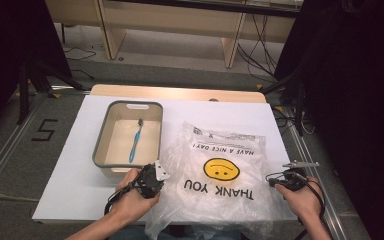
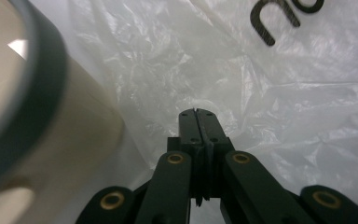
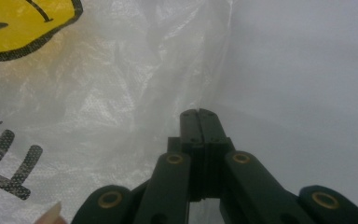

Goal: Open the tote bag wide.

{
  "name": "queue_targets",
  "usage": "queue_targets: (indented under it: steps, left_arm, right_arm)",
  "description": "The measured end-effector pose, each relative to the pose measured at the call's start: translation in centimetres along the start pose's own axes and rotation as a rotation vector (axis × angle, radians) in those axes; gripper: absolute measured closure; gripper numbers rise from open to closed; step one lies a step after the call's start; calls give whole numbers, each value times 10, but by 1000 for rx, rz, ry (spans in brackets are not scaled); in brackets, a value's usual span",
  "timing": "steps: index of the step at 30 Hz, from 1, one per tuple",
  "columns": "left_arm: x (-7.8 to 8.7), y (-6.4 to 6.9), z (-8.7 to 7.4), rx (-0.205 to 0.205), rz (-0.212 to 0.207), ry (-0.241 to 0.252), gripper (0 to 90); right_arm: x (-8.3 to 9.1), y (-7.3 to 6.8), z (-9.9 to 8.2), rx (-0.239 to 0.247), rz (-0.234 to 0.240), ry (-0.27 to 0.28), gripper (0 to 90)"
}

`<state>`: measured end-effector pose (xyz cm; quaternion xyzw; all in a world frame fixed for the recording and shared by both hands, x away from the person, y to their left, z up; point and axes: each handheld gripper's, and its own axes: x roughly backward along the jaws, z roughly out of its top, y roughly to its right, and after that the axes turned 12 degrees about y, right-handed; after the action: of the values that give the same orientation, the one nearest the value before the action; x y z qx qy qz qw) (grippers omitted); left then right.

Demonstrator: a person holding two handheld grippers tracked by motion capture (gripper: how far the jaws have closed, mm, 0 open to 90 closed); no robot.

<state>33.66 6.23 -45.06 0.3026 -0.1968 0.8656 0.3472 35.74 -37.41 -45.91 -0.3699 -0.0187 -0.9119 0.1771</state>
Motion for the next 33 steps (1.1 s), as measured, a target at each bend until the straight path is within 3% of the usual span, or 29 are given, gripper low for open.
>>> queue_targets:
  steps: [8,13,18,25,33]
  left_arm:
    - [0,-5,28,-11,20,59,896]
    - [-6,-15,48,-19,45,74,896]
    - [-16,-29,66,-16,72,78,896]
    - [-25,-39,81,1,87,94,896]
    - [-39,-60,93,11,127,116,895]
  right_arm:
    - [8,7,3,-39,-31,59,900]
    - [10,9,4,-47,-40,72,900]
    - [12,11,7,-67,-62,118,900]
    - [12,12,10,-75,-73,153,900]
    - [10,10,13,-126,-69,185,900]
